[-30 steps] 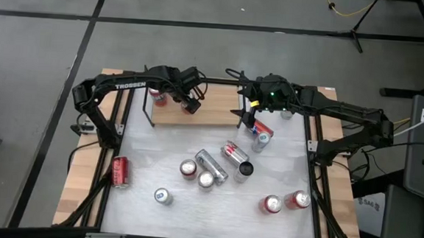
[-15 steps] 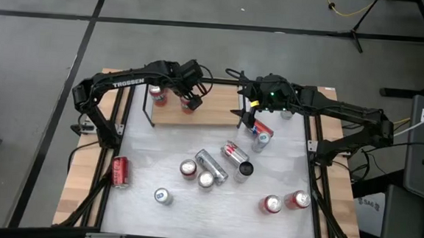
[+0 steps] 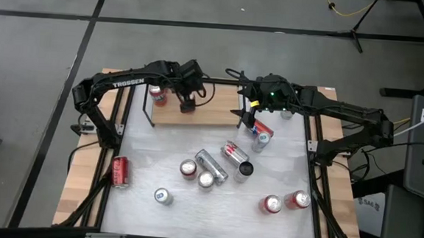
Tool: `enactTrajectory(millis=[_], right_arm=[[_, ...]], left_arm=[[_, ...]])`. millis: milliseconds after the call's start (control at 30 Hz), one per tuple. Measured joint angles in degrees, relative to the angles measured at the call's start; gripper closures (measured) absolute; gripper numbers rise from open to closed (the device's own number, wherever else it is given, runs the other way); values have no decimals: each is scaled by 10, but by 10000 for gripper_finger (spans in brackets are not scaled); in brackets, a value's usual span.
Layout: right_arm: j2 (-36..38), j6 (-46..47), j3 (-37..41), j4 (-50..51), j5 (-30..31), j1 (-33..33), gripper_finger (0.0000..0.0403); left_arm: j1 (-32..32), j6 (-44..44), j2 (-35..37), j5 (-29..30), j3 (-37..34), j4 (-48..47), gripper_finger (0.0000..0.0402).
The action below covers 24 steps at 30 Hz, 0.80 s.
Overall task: Place canned beverage on shelf
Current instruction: Put the red soda can on the shelf aligned with the other red soda cans
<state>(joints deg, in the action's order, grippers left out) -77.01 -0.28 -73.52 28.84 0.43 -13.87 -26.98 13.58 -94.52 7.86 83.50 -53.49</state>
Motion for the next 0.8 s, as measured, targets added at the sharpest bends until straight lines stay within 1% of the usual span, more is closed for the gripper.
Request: enactTrajectory(millis=[200,367,533,800], right_arm=[[0,0,0,0,0,0,24],[0,0,0,0,0,0,24],[0,0,0,-2,0,0,24],[0,0,0,-4,0,0,24]], left_arm=[[-10,75,0,-3,0,0,32],[-30,105,0,-60,0,-20,32],[-41,108,0,-89,0,-27,32],[-42,110,1,-90,-23,-26,32]])
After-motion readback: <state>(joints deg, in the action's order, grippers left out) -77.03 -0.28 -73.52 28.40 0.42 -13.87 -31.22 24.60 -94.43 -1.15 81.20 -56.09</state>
